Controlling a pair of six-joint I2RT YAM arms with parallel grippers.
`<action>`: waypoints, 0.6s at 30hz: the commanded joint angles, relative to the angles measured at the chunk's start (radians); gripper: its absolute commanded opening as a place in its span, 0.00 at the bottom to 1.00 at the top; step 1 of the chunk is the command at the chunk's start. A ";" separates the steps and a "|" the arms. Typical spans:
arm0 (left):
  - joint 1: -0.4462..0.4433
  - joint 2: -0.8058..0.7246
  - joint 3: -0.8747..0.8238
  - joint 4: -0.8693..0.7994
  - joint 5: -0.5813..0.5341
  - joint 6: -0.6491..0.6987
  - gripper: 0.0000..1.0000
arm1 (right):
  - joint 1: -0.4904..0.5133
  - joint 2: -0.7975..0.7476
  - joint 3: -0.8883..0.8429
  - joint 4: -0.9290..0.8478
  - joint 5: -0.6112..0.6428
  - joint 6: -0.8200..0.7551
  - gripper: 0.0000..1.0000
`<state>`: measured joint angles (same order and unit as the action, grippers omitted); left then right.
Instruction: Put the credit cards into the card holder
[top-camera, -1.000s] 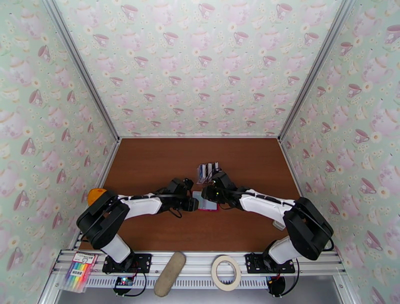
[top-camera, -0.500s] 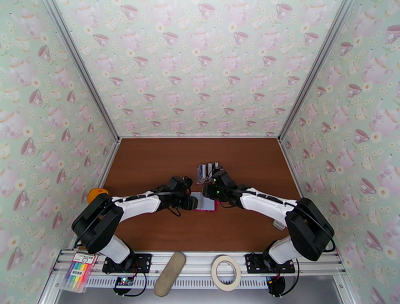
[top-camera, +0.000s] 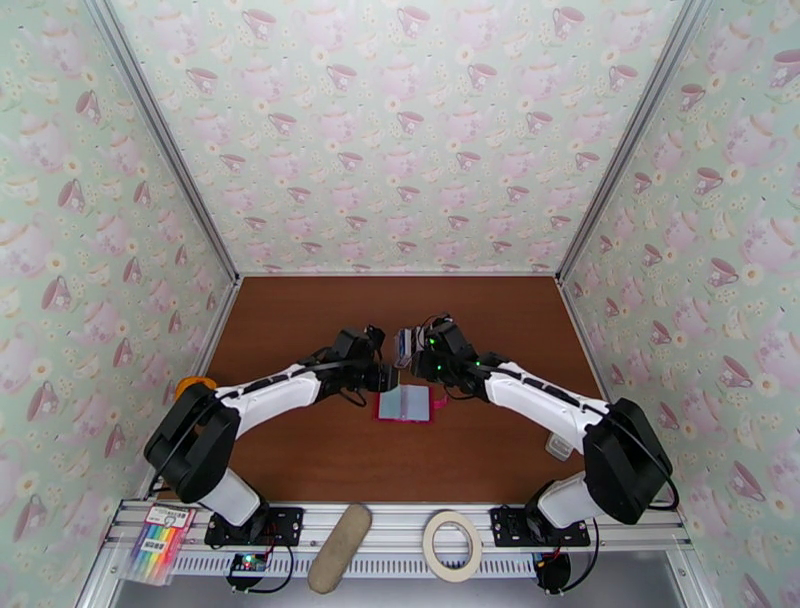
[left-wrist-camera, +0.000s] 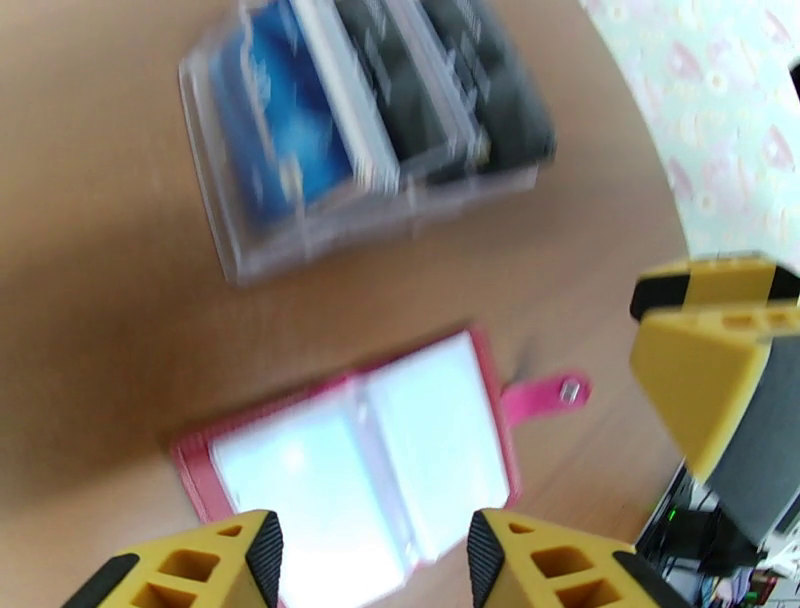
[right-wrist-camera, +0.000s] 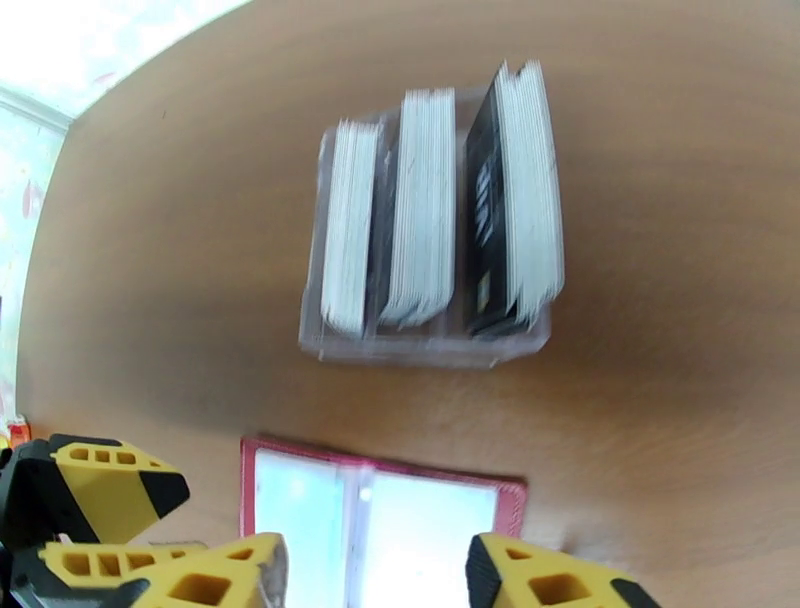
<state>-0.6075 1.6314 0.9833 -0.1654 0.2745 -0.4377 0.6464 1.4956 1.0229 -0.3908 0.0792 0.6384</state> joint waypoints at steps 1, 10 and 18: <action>0.013 0.049 0.076 0.007 -0.015 -0.014 0.54 | -0.016 0.010 0.056 -0.058 0.042 -0.047 0.61; 0.044 0.194 0.216 0.036 0.014 -0.058 0.54 | -0.058 0.084 0.178 -0.126 0.070 -0.098 0.63; 0.087 0.299 0.238 0.109 0.077 -0.104 0.53 | -0.082 0.109 0.227 -0.160 0.087 -0.121 0.49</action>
<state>-0.5358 1.8999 1.1969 -0.0990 0.3035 -0.5137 0.5728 1.5917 1.2121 -0.5129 0.1440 0.5358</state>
